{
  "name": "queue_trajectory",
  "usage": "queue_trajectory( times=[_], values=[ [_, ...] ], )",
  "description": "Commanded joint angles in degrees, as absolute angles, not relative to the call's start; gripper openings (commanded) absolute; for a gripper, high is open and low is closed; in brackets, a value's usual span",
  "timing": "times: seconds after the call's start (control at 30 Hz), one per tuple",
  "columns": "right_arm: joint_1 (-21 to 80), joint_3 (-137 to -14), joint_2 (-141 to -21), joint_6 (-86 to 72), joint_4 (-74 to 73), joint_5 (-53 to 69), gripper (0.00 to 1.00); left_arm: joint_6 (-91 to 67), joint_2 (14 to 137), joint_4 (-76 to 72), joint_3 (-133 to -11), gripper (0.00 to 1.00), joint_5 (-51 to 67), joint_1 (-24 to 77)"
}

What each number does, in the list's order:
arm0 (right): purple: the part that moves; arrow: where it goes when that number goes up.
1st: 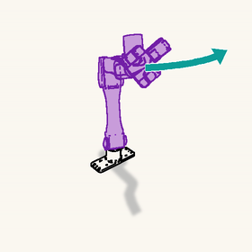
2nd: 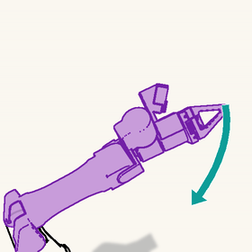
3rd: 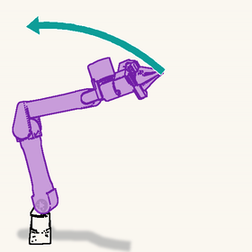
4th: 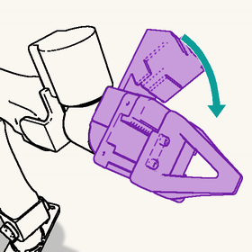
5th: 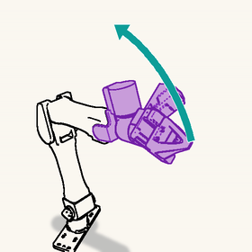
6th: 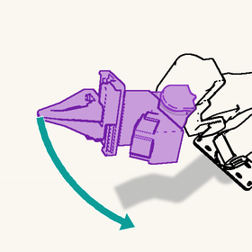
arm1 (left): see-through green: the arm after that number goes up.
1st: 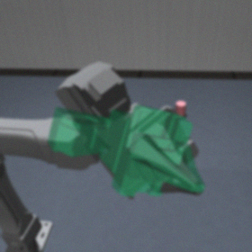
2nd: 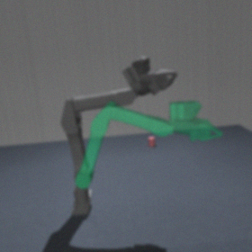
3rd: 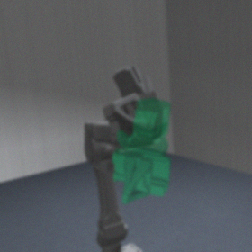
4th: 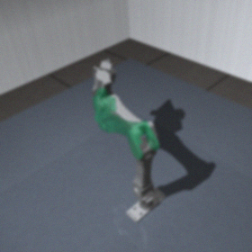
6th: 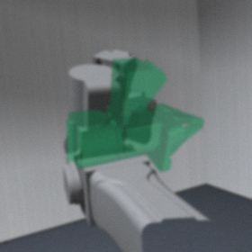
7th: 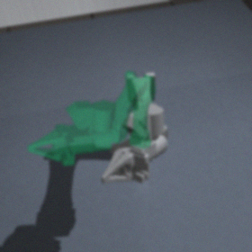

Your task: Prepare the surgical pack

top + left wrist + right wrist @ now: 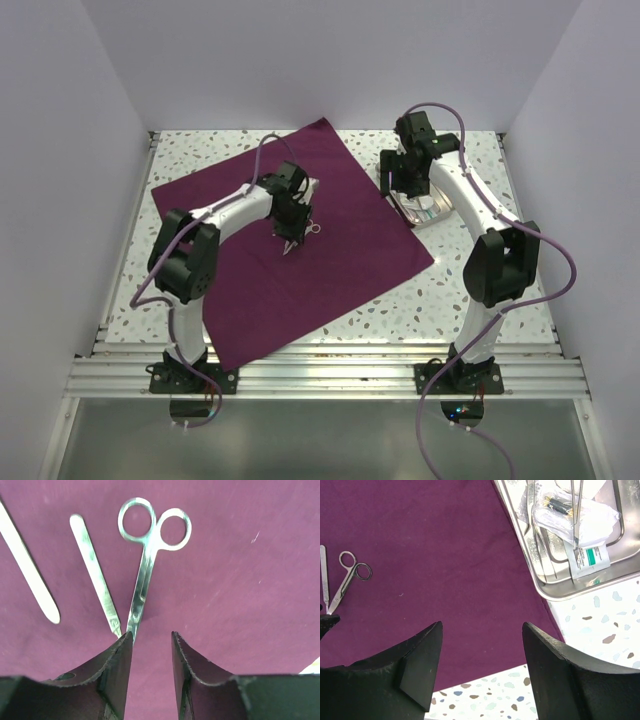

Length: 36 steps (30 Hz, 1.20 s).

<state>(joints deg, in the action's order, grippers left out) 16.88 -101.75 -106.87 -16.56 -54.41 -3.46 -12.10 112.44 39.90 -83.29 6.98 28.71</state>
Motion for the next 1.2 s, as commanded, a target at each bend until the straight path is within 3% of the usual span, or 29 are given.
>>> queue_trajectory(
  times=[0.0,0.47,0.9,1.17],
  values=[
    [17.23,-102.74,-106.52,-16.96,-53.35,-3.43,0.69,-10.02,114.69,38.85,-86.39,0.41,6.5,29.0],
    [17.31,-103.36,-107.05,-16.0,-54.84,-3.52,0.69,-8.26,121.64,35.95,-92.9,0.39,2.81,29.0],
    [17.66,-105.03,-108.19,-16.35,-54.93,-2.81,0.69,-7.3,120.15,35.77,-86.57,0.34,1.58,30.32],
    [19.69,-105.21,-108.81,-17.93,-54.41,-2.81,0.7,-6.68,123.13,38.14,-88.68,0.3,1.41,30.76]
  ],
)
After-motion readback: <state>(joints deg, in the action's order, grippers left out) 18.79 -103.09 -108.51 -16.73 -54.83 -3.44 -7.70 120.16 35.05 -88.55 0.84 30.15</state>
